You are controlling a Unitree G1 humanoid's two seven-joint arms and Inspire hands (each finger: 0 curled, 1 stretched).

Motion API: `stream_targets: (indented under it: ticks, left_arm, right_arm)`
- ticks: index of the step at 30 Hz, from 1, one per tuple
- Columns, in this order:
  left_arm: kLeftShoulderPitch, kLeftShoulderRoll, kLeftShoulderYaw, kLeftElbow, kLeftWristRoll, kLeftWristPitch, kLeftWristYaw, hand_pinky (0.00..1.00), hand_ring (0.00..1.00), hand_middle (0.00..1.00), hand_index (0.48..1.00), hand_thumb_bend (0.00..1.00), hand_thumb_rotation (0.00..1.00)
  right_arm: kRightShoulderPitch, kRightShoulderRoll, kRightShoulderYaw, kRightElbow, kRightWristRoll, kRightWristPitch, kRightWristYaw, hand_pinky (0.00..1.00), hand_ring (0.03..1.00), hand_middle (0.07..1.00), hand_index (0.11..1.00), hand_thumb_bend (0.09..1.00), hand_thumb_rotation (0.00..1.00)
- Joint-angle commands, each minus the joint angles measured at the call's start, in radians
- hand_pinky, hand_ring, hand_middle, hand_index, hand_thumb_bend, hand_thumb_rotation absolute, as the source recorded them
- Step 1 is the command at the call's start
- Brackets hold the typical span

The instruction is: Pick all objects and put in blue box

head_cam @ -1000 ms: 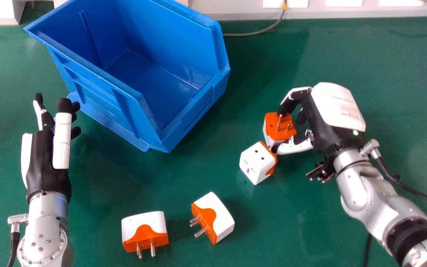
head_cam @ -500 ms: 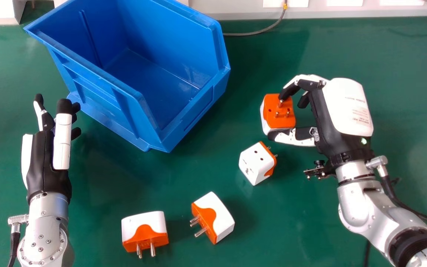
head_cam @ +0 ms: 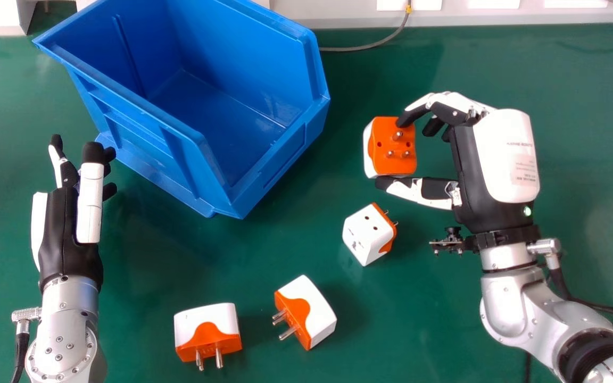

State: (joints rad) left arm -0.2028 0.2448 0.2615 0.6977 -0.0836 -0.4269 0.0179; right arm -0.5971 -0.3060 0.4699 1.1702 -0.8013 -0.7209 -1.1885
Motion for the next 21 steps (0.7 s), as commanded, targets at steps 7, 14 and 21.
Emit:
stream_targets:
  ticks: [7, 14, 21]
  left_arm:
    - [-0.017, 0.009, 0.003, 0.000, 0.002, -0.022, -0.001, 0.86, 0.90, 0.86, 0.943, 0.94, 1.00]
    - [-0.023, 0.002, -0.001, 0.010, 0.005, -0.028, 0.004, 0.86, 0.90, 0.86, 0.943, 0.94, 1.00]
    - [-0.032, -0.005, -0.007, 0.020, 0.011, -0.034, 0.013, 0.86, 0.90, 0.86, 0.943, 0.94, 1.00]
  right_arm:
    - [-0.063, -0.036, 0.082, 0.021, -0.131, -0.057, -0.279, 0.37, 0.461, 0.510, 0.474, 0.501, 0.00]
    - [-0.071, -0.040, 0.095, 0.048, -0.137, -0.082, -0.296, 0.37, 0.463, 0.511, 0.473, 0.501, 0.00]
    - [-0.066, -0.037, 0.095, 0.052, -0.134, -0.077, -0.293, 0.37, 0.465, 0.513, 0.474, 0.501, 0.00]
